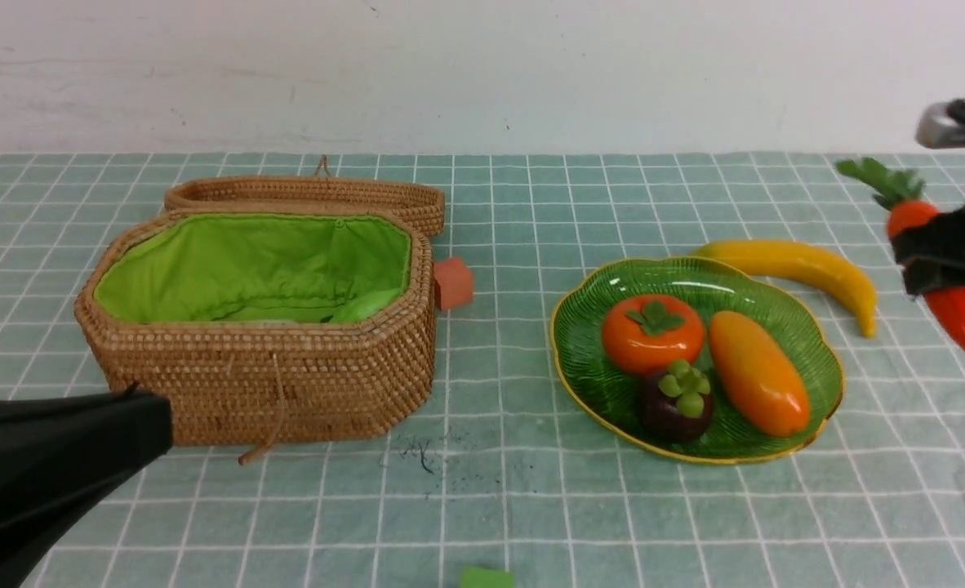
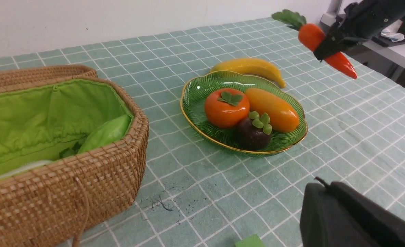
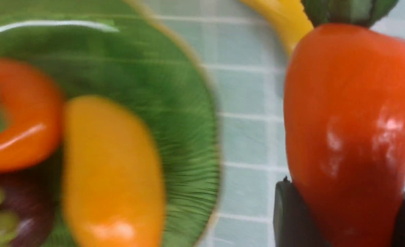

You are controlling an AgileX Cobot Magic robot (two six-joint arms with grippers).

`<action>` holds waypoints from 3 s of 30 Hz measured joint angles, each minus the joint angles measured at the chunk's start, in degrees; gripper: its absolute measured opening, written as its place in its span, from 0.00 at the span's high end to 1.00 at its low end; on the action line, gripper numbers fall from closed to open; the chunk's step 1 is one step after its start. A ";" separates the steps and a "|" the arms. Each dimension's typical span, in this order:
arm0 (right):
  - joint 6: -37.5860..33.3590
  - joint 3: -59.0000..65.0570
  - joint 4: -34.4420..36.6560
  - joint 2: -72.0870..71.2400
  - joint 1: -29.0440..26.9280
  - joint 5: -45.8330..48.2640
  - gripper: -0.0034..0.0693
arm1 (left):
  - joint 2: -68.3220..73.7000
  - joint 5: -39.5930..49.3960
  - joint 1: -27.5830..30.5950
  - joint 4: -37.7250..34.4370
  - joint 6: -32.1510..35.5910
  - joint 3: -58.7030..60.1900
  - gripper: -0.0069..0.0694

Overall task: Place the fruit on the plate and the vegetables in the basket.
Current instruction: Use the right arm to grab a carrot and put it into the left basket, then use the right arm to grab a banana and put it into the right plate

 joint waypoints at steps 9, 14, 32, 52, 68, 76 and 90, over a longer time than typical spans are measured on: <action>-13.70 -1.20 5.55 8.52 4.96 -0.35 0.58 | 0.00 0.00 0.00 0.00 0.00 0.00 0.93; -12.64 -2.01 8.13 7.90 5.12 1.30 0.58 | 0.00 0.14 0.00 0.00 0.00 0.00 0.93; -43.58 -31.37 26.77 20.22 41.89 -7.72 0.58 | 0.00 10.93 0.00 17.49 -16.02 0.00 0.93; -8.84 -35.46 -5.08 5.08 34.05 17.01 0.24 | 0.00 -2.51 0.00 16.73 -16.31 0.00 0.93; 4.08 -35.46 -0.69 26.41 -4.04 16.52 0.36 | 0.00 -6.42 0.00 15.58 -16.31 0.00 0.93; -2.46 -35.46 1.08 35.02 -4.90 6.78 0.15 | 0.00 -5.23 0.00 15.08 -16.36 0.00 0.92; -3.51 -35.59 2.77 37.82 -4.78 3.70 0.53 | 0.00 -2.63 0.00 15.08 -16.36 0.00 0.92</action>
